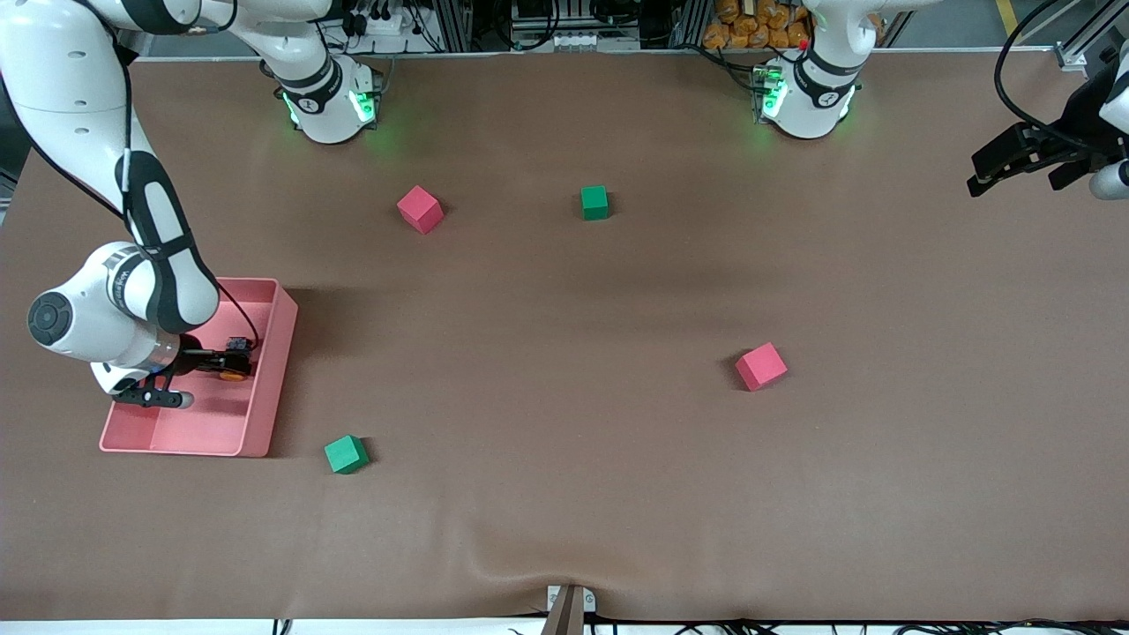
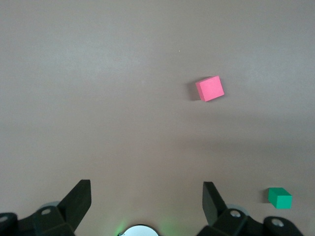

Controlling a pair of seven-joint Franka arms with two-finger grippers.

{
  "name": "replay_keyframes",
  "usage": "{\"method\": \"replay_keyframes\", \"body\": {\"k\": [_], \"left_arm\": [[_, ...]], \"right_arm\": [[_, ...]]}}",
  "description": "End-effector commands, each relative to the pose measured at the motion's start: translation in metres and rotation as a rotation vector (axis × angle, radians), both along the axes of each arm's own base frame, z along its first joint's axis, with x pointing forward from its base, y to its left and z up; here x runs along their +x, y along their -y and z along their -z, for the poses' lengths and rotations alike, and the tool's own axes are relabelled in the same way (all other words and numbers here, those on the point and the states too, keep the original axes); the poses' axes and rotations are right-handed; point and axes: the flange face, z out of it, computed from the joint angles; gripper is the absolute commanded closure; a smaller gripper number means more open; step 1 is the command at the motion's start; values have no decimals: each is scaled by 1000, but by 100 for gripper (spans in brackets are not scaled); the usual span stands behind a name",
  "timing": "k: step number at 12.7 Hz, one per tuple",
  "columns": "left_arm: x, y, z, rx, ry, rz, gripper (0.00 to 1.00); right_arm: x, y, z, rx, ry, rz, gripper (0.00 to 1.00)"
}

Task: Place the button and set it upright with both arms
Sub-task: 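Lower the right gripper into the tray and grasp the yellow button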

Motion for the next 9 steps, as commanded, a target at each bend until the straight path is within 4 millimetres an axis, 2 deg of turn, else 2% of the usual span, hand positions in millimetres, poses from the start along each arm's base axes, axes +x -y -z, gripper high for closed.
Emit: {"method": "replay_keyframes", "body": {"k": [1,3,5,6,9], "left_arm": [[-2,-3,-6,20,9,6,0],[-2,-3,-5,20,8,6,0],[-2,-3,-5,20,8,6,0],[-2,-2,-5,20,8,7,0],[-3,-2,-4,20,3,7,0]], "right_arm": [[4,1,1,11,33,-51,67],[8,2,2,14,31,-95,100],[16,5,-12,16,47,-125,100],[24,5,-26,37,27,-129,100],[55,16,-97,100,-74,-136,100]]}}
